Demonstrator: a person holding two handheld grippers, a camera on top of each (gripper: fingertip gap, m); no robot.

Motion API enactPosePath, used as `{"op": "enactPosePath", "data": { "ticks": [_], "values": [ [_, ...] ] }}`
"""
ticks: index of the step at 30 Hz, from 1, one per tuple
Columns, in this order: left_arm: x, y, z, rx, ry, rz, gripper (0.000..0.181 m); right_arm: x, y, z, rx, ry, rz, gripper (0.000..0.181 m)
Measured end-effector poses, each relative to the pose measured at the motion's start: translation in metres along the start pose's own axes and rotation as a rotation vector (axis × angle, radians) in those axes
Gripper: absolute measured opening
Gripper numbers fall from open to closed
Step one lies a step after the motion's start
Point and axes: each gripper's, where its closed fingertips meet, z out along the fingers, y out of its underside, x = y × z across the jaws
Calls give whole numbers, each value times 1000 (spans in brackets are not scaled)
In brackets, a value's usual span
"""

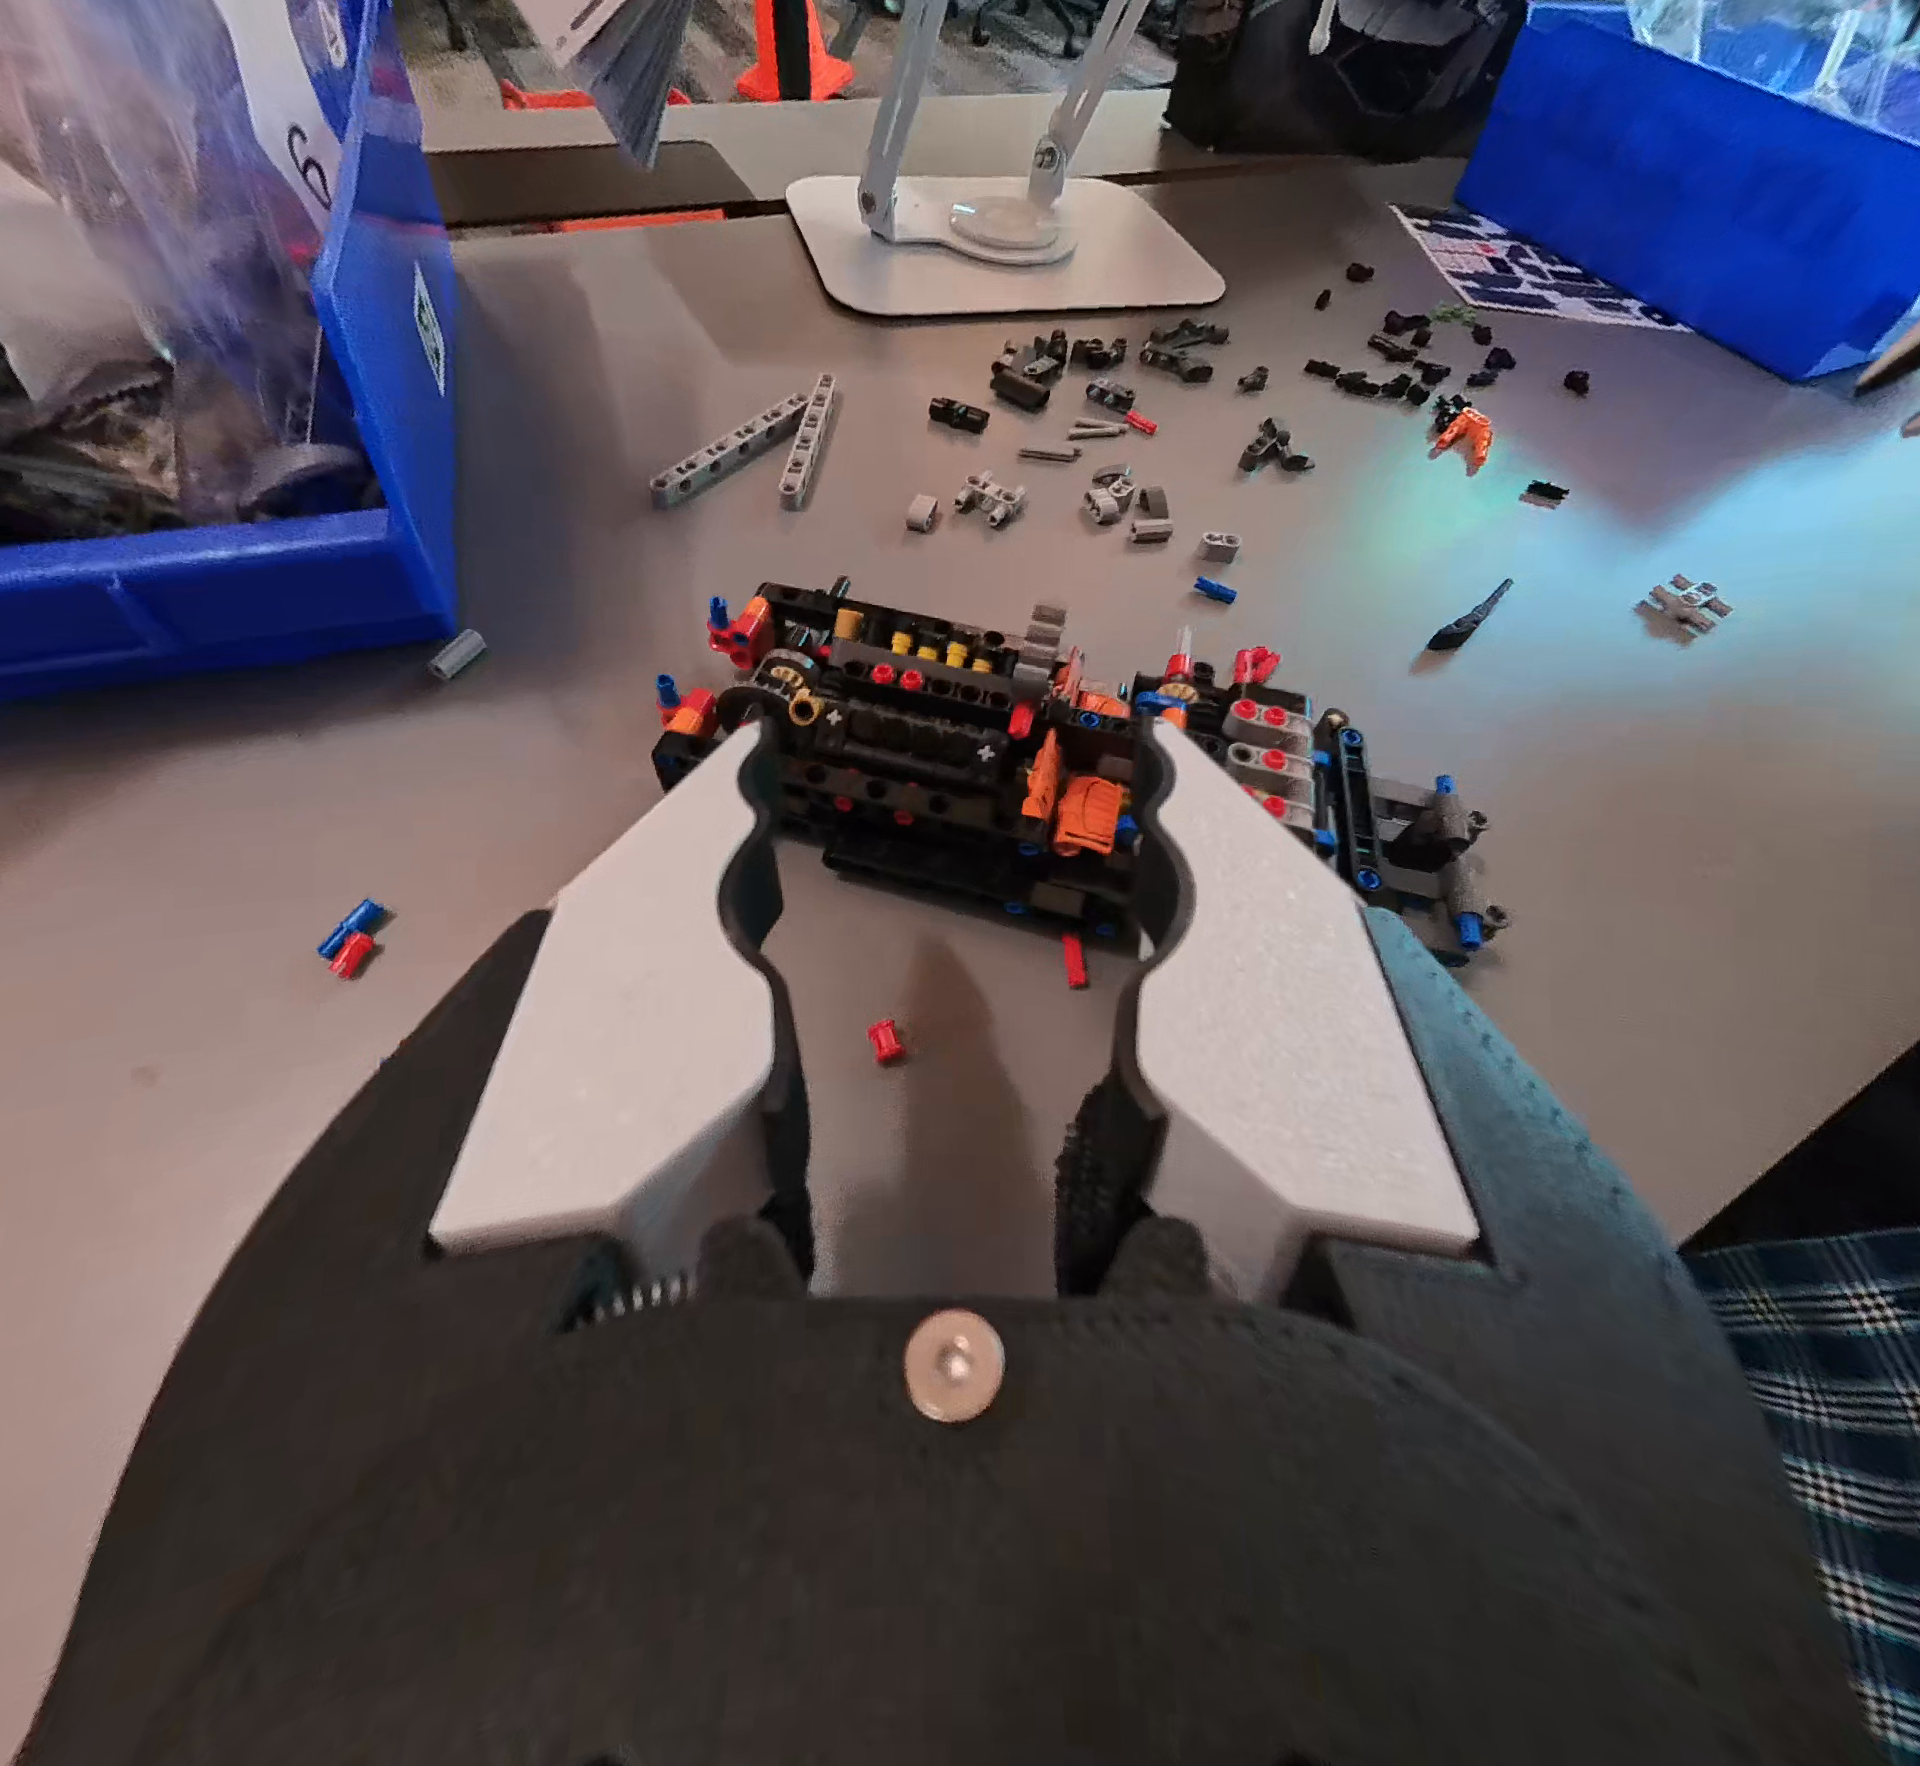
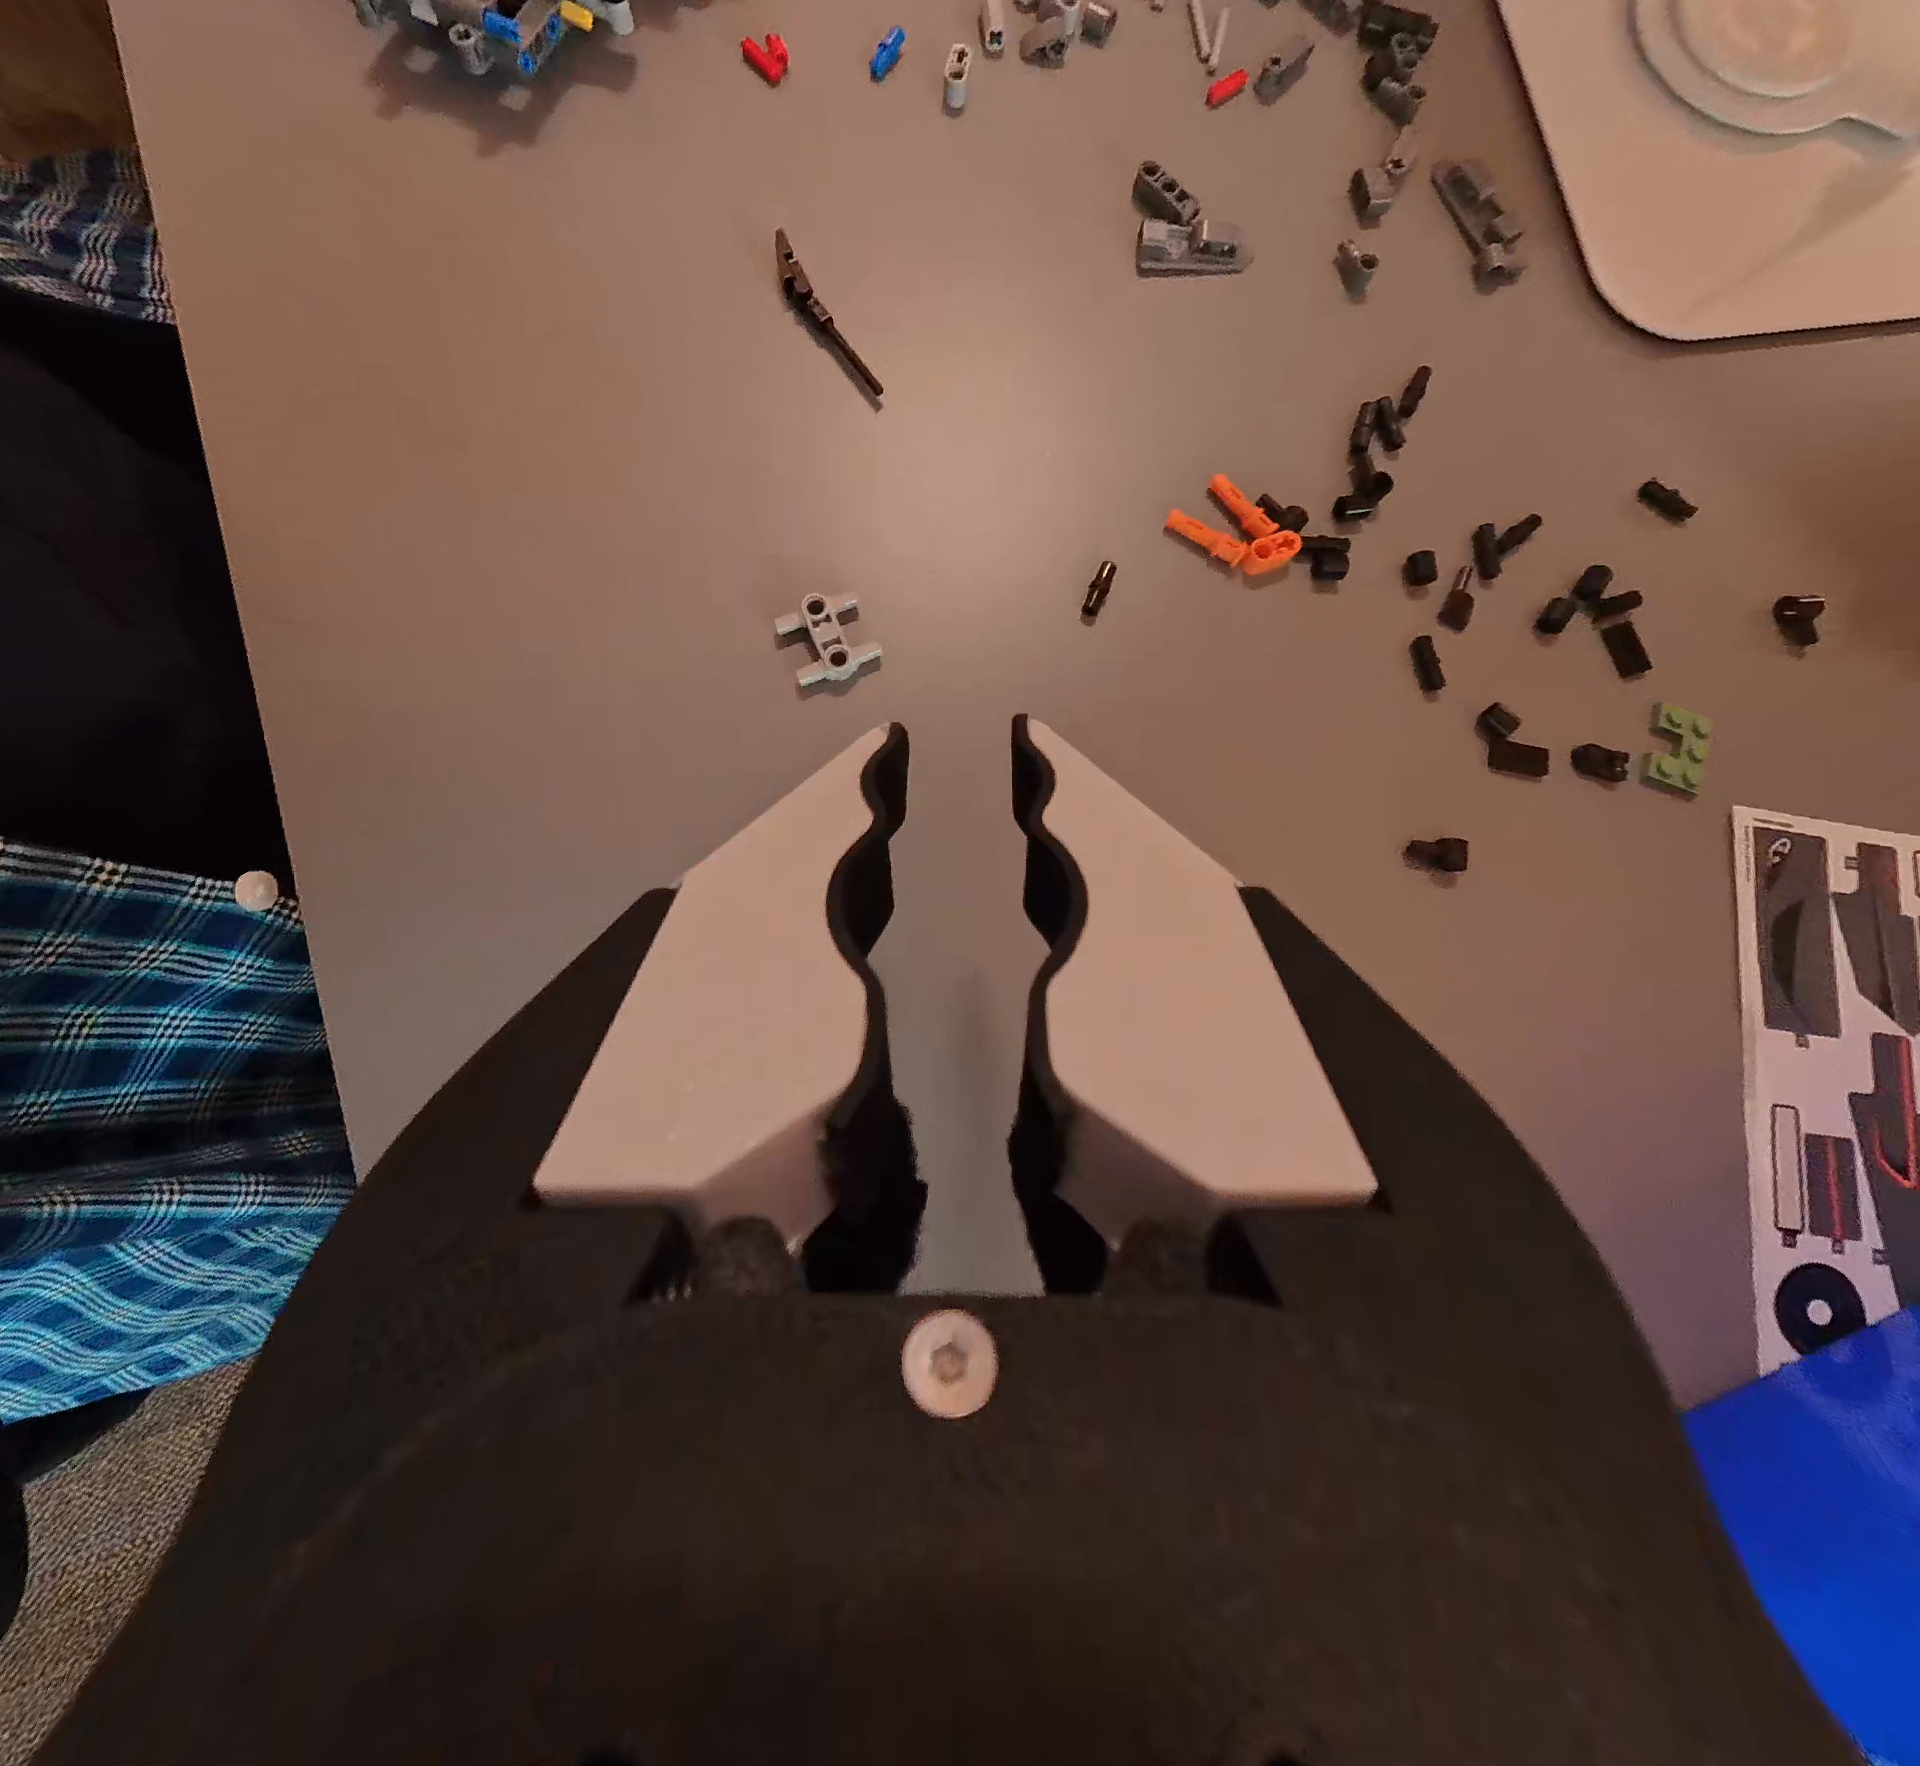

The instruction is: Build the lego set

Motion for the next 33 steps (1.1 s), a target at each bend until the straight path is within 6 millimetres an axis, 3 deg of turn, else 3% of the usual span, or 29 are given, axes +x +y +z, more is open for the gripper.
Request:
{"op": "enactPosePath", "data": {
  "ticks": [8,21,33],
  "values": [
    [13,-6,1,1,8,55,65,4,-4,-7,18,22,6,15],
    [32,-15,0,7,31,115,61,-6,1,-13,41,20,30,15],
    [47,-7,6,-20,62,158,60,-31,5,3,63,-46,76,18]
  ]
}}
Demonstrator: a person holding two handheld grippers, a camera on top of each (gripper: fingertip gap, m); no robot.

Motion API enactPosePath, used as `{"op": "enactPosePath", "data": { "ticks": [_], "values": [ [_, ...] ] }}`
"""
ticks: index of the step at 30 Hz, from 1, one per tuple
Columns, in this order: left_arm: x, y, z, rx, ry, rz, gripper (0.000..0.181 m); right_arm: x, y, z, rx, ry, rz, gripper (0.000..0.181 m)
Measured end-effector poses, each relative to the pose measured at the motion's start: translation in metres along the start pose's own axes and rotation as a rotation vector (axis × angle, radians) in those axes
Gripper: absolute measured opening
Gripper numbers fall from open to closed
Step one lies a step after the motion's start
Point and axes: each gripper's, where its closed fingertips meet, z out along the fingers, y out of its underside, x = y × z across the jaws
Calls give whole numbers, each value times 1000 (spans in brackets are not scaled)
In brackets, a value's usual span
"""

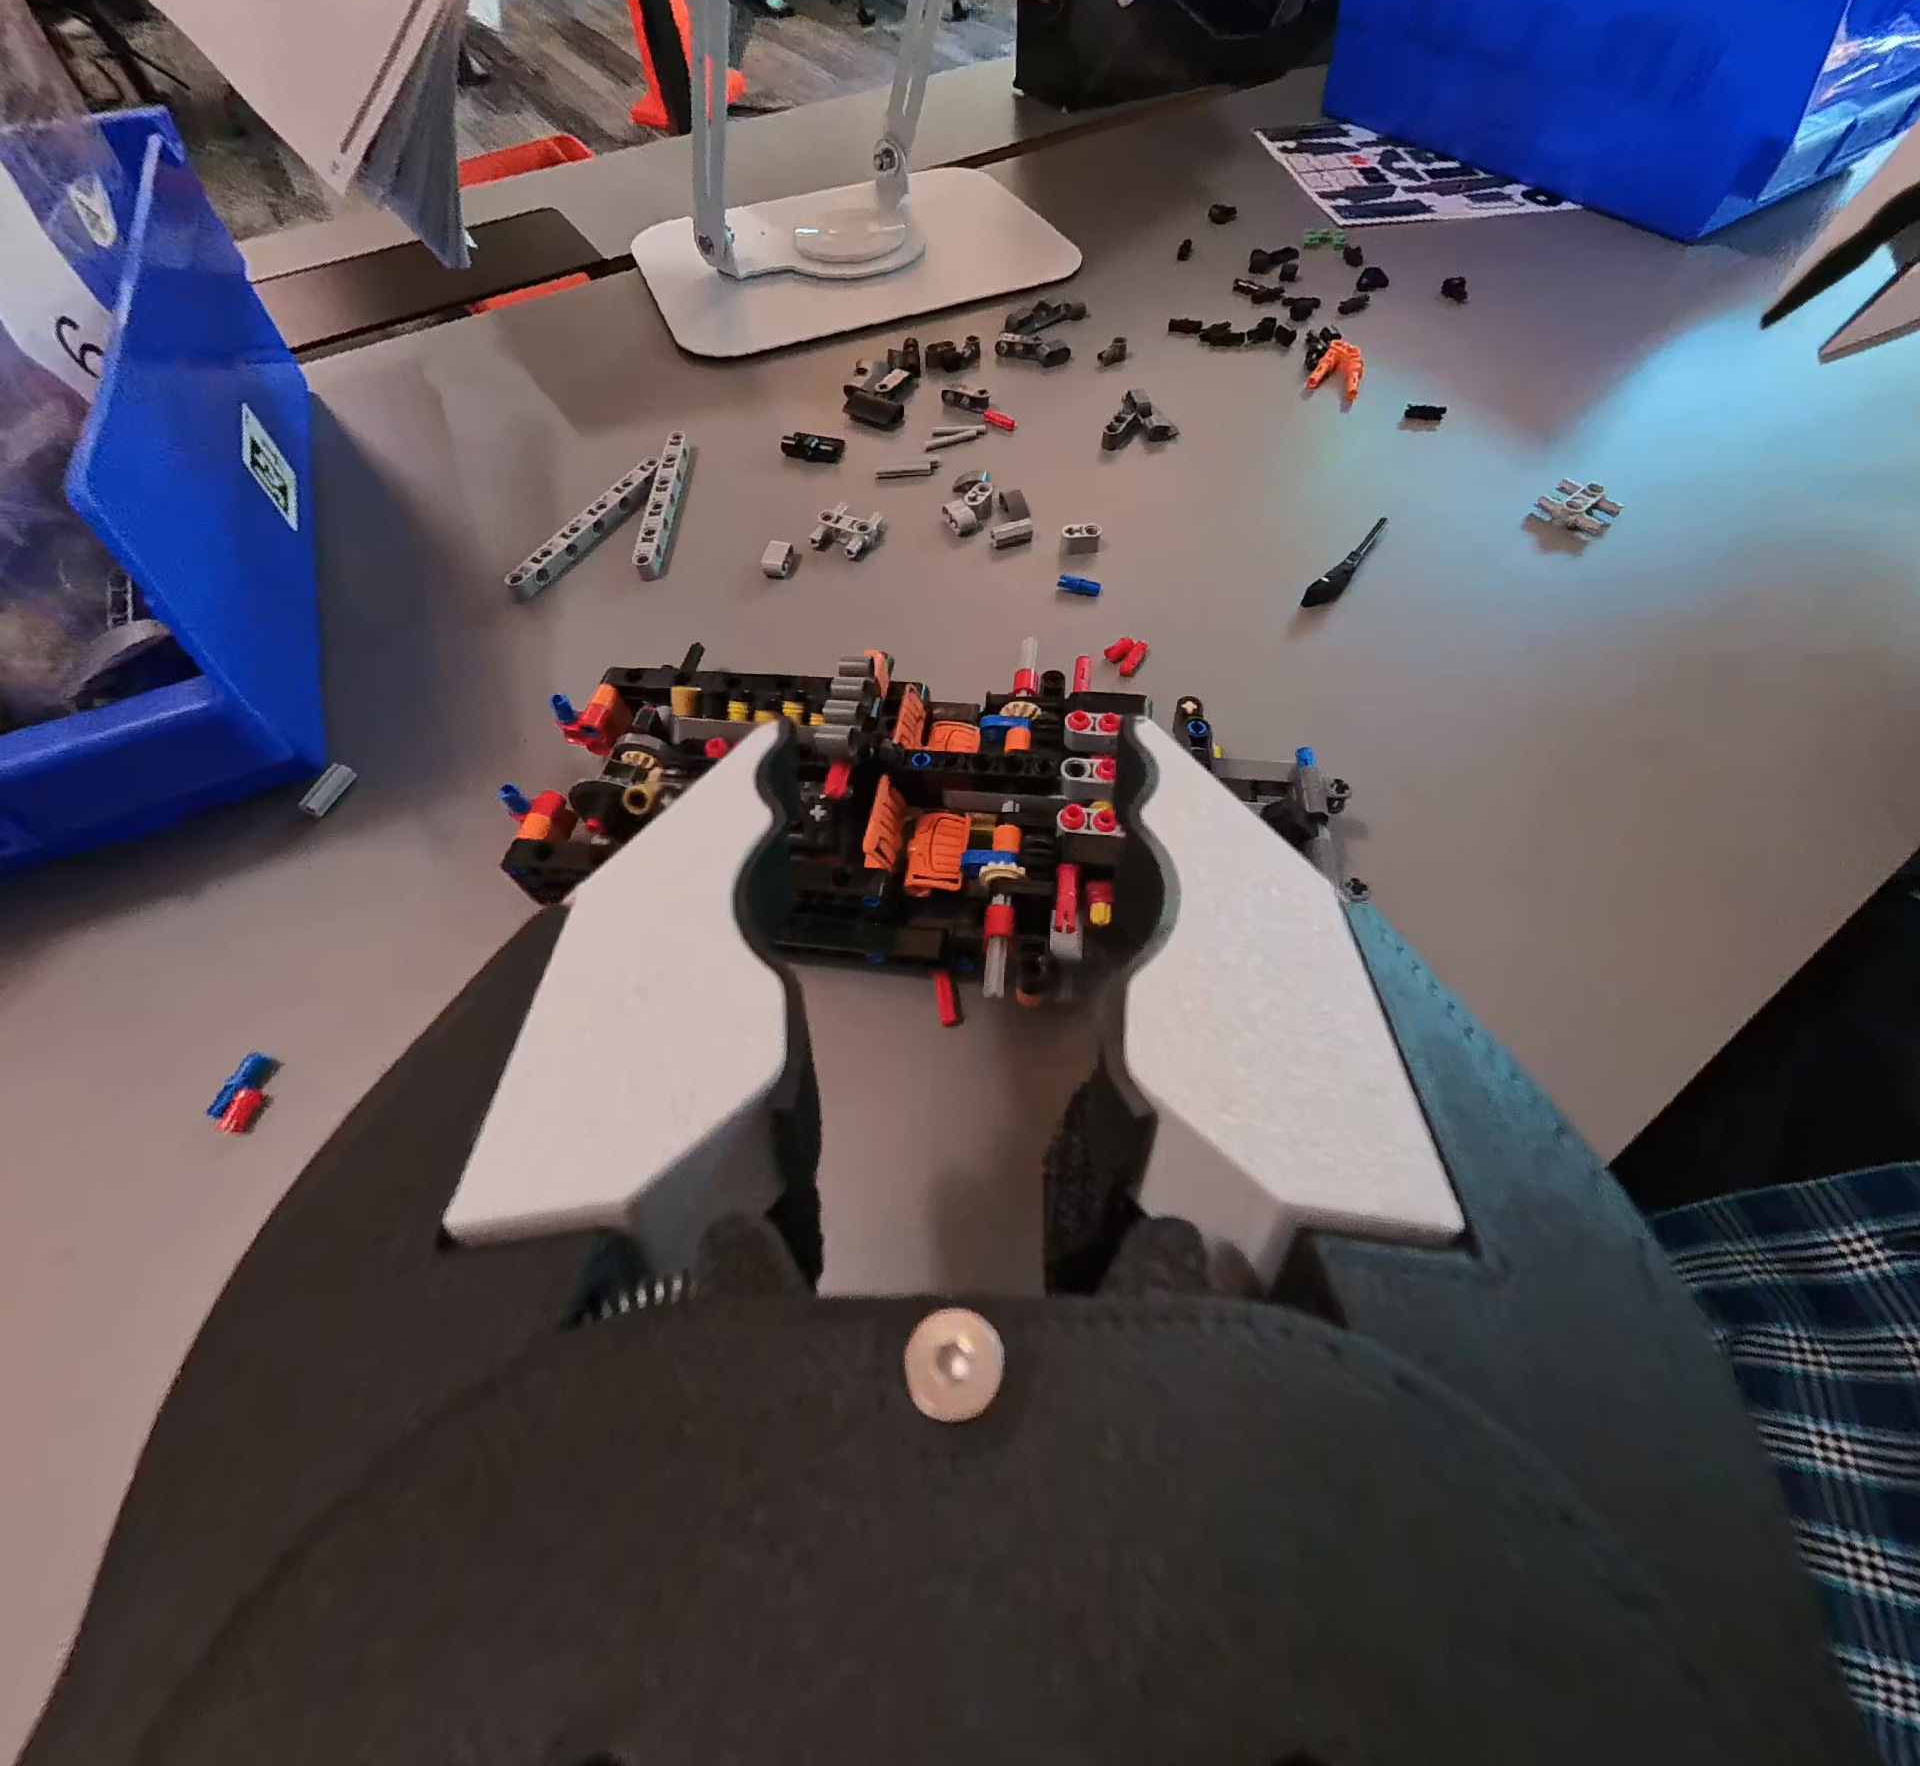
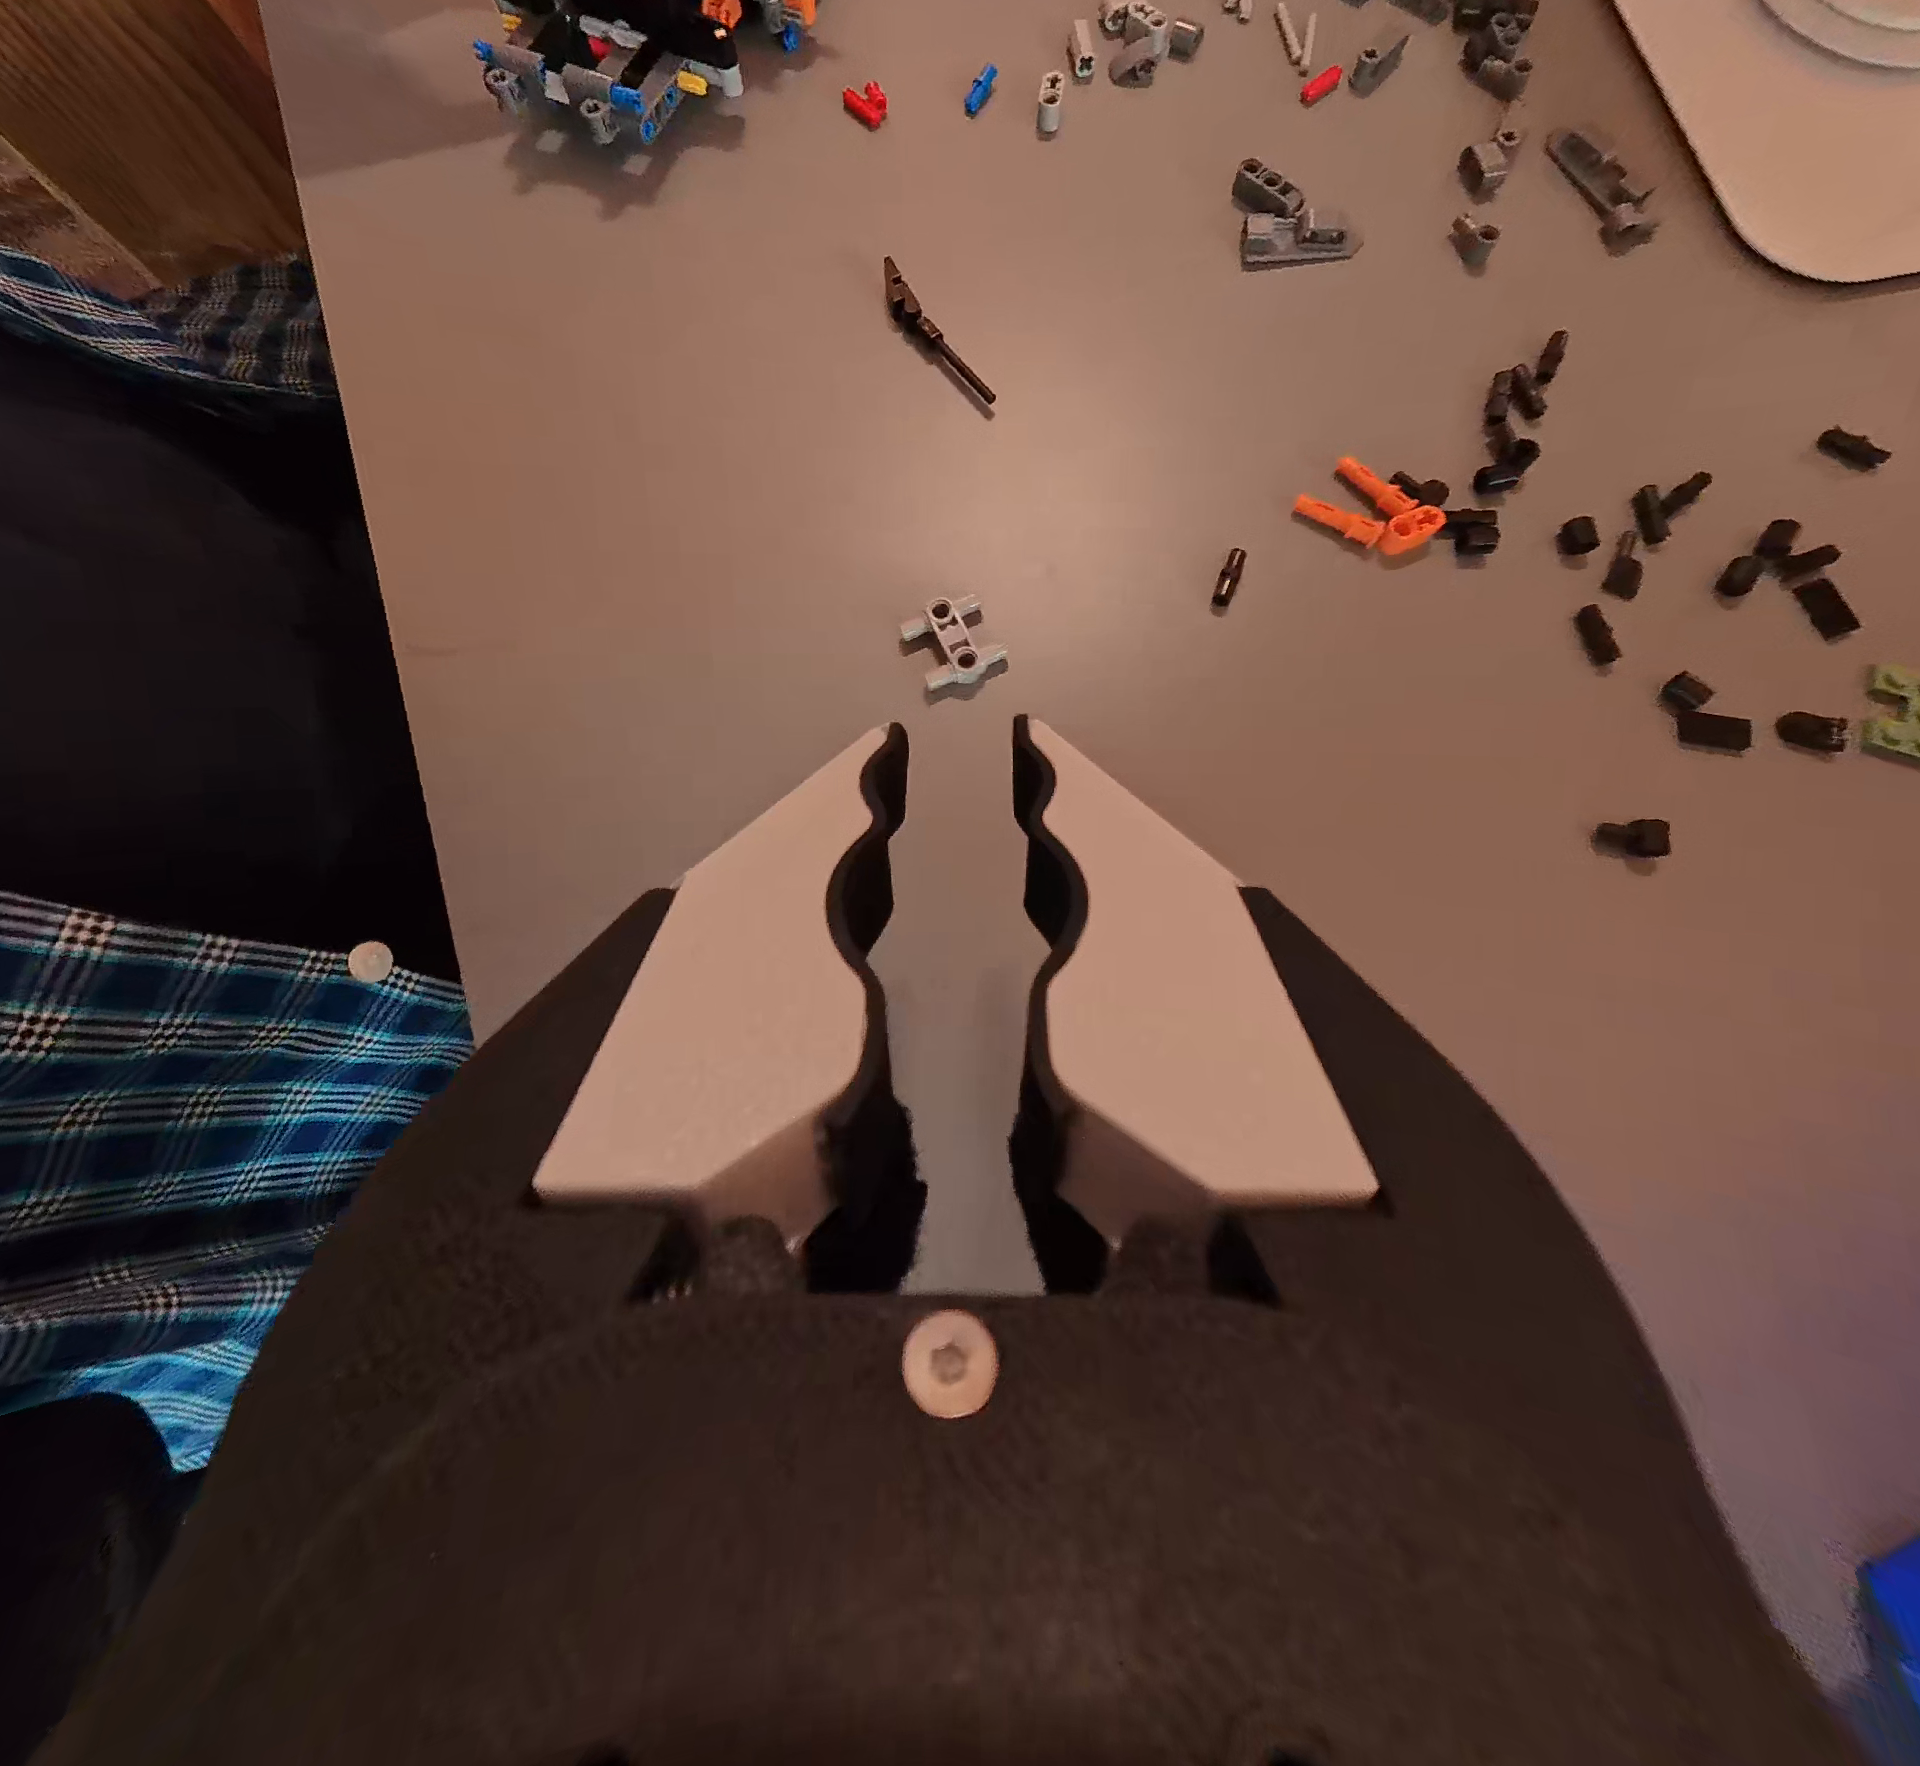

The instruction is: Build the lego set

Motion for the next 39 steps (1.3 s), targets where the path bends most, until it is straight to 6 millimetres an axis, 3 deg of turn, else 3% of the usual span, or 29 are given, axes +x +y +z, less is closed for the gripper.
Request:
{"op": "enactPosePath", "data": {
  "ticks": [15,30,39],
  "values": [
    [22,11,8,-46,40,102,59,-14,0,16,29,-4,56,24],
    [22,7,-3,-49,2,130,55,3,-2,0,37,94,55,18],
    [17,20,-18,-76,-38,122,51,24,-35,22,30,96,-39,15]
  ]
}}
